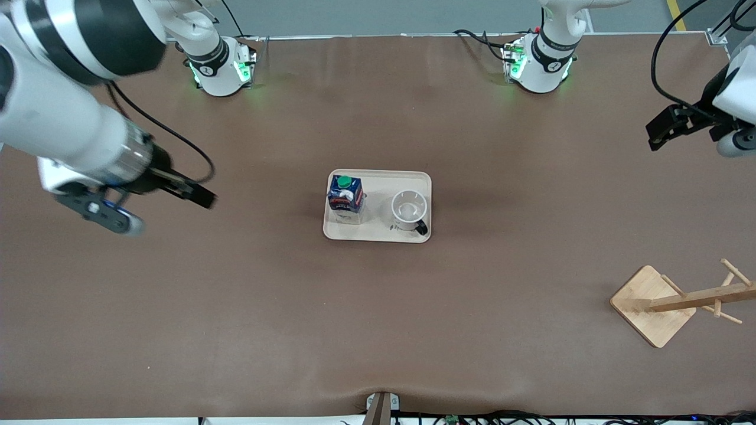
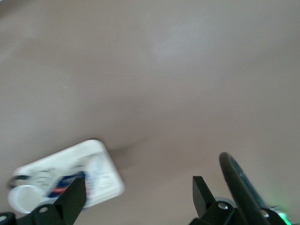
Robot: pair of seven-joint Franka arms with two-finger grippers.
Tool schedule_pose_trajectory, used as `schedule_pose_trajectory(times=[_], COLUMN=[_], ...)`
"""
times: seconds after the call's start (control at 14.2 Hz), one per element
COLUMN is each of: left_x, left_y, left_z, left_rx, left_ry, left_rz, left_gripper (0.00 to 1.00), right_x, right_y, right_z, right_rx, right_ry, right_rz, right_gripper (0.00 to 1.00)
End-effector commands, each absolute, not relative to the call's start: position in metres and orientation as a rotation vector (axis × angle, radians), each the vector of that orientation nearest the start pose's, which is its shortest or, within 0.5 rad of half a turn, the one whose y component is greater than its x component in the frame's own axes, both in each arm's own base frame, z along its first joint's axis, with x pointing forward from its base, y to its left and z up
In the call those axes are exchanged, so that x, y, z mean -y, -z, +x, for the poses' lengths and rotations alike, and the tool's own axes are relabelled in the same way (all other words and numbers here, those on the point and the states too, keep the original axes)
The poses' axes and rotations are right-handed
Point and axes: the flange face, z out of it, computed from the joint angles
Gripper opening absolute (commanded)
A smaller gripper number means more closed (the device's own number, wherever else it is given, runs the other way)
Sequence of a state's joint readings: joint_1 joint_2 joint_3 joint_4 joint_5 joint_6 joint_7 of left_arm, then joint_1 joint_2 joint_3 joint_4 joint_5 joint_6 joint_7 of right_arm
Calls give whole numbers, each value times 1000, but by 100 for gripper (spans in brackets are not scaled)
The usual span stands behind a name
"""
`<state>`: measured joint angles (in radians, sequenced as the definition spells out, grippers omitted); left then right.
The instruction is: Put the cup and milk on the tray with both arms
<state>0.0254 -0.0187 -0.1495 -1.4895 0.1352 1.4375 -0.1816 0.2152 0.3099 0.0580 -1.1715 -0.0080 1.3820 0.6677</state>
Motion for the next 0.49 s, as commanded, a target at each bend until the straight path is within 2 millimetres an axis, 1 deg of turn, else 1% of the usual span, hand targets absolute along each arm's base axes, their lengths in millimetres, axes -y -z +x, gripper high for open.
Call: schedule_pose_trajectory(times=[0.0, 0.07, 0.14, 0.28, 0.35, 0.42], left_x=[45, 45, 49, 53, 56, 57], left_y=[-664, -665, -665, -667, -669, -669], left_z=[506, 503, 501, 500, 500, 502], left_rx=[23, 13, -1, -15, -26, -28], left_ry=[-49, -45, -47, -34, -27, -29], left_rz=[-3020, -3022, -3021, -3020, -3021, -3021], left_gripper=[100, 100, 100, 100, 100, 100], right_x=[-102, -89, -71, -23, -15, -17], right_y=[-602, -603, -602, -597, -603, -608], right_z=[583, 577, 569, 552, 544, 540], right_rx=[-518, -491, -426, -191, -106, -76], right_ry=[-171, -143, -139, -125, -110, -114], right_rz=[-3164, -3163, -3169, -3181, -3182, -3173], right_gripper=[100, 100, 100, 100, 100, 100])
